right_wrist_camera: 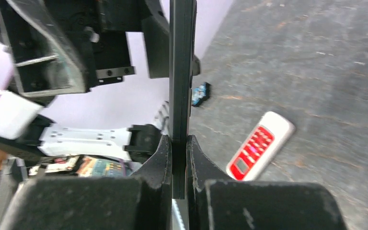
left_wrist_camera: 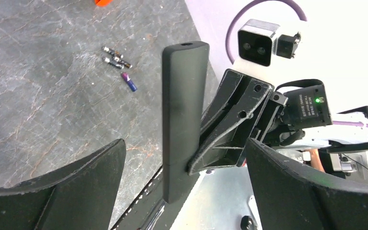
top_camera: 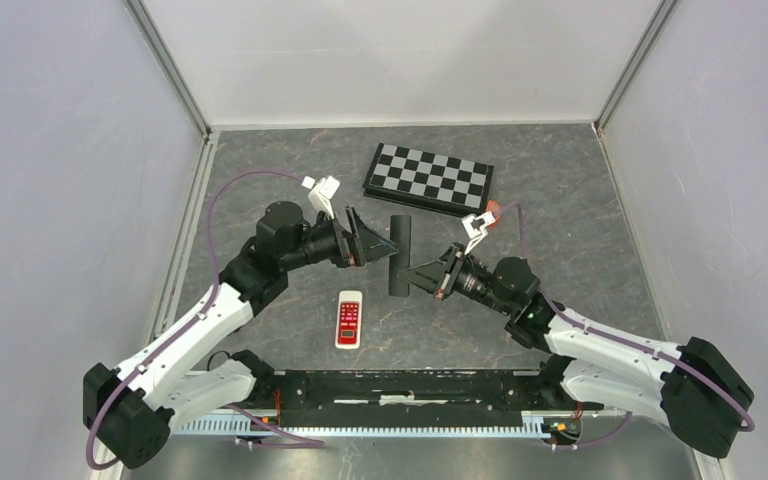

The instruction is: Load the batteries into the remote control

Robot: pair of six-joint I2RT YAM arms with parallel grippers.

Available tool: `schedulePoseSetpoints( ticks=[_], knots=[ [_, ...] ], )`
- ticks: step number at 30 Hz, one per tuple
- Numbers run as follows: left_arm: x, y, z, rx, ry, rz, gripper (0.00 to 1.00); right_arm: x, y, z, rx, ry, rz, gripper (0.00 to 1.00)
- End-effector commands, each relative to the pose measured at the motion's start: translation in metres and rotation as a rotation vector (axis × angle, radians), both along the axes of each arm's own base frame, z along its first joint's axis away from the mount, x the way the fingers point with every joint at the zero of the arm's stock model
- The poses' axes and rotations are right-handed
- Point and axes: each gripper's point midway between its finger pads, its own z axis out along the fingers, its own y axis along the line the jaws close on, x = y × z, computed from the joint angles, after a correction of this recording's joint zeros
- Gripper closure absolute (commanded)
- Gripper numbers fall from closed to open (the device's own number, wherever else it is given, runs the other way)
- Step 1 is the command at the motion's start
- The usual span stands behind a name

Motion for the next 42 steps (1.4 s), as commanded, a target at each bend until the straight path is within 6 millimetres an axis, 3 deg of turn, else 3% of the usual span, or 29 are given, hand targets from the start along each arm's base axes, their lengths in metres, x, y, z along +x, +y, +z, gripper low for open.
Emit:
schedulePoseSetpoints(
  ticks=[1,3,13,17,21,23,27,29,36,42],
  knots=[
    [-0.009,0.0,0.048,-0.073,-0.089,-0.064,0.0,-0.017,0.003,0.07,0.261,-0.068,0.093,0.97],
    [-0.007,0.0,0.057,-0.082,-0.125,-0.055,0.0,-0.019,0.004,0.082,0.278,-0.09,0.115,0.97],
    [-0.011,-0.009,0.086,-0.226,-0.165,-0.164,0.0,-0.02,0.021,0.096,0.193,-0.118,0.19,0.96],
    [-0.016,-0.008,0.101,-0.274,-0.185,-0.22,0.0,-0.025,0.028,0.096,0.167,-0.108,0.241,0.95],
    [-0.014,-0.004,0.099,-0.271,-0.165,-0.234,0.02,-0.025,0.029,0.09,0.134,-0.094,0.258,0.95],
    [-0.016,0.001,0.095,-0.267,-0.162,-0.242,0.08,-0.023,0.028,0.089,0.148,-0.079,0.258,0.95],
    [-0.014,0.011,0.078,-0.226,-0.122,-0.285,0.33,-0.028,0.026,0.096,0.236,-0.054,0.321,0.94],
    [-0.015,0.012,0.071,-0.22,-0.096,-0.304,0.4,-0.028,0.024,0.095,0.25,-0.034,0.343,0.94],
    [-0.011,0.008,0.076,-0.222,-0.1,-0.342,0.47,-0.02,0.026,0.092,0.122,-0.058,0.392,0.94],
    [-0.011,0.006,0.061,-0.215,-0.04,-0.371,0.55,-0.021,0.032,0.091,0.071,-0.079,0.465,0.94]
  ],
)
